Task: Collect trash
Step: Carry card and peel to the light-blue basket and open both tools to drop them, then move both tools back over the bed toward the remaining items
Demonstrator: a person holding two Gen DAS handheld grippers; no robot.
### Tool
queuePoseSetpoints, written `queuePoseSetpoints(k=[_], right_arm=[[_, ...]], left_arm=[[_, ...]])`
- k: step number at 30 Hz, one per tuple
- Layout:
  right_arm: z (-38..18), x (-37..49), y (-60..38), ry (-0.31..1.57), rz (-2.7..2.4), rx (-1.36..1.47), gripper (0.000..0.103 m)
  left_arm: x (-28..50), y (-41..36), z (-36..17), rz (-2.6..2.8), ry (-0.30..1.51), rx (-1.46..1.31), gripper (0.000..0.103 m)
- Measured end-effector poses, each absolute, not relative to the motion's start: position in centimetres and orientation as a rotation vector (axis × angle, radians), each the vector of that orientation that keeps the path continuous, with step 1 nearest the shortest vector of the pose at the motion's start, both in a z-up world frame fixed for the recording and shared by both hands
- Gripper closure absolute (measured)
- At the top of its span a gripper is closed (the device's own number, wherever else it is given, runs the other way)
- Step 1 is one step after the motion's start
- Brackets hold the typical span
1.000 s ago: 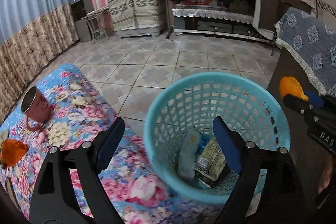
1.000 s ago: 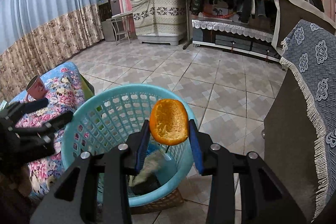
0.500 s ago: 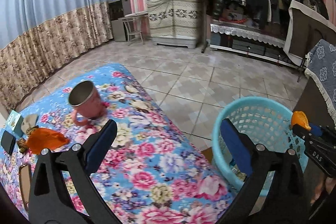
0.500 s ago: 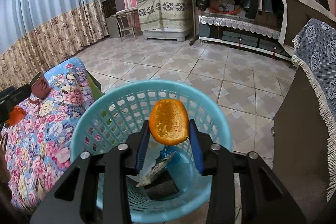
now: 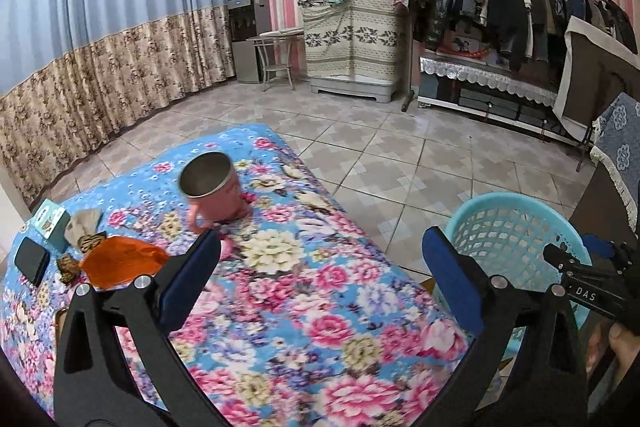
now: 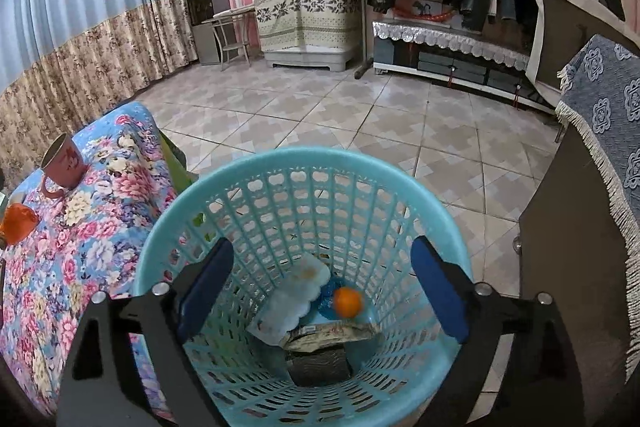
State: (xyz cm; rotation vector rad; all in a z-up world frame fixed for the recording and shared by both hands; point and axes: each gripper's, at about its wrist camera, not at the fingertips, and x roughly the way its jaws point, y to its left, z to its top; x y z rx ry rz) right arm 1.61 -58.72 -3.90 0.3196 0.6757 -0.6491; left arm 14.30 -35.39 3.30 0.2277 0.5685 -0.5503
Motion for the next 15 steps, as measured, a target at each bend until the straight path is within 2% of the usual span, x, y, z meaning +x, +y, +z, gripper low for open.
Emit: queuePoseSetpoints(k=[15], right_arm=[[0.9, 7.5, -47.8, 0.523, -0.545, 0.224, 0.007]], left_arm=[[17.8, -20.6, 3.8, -0.359, 0.566, 0.19, 0.005]])
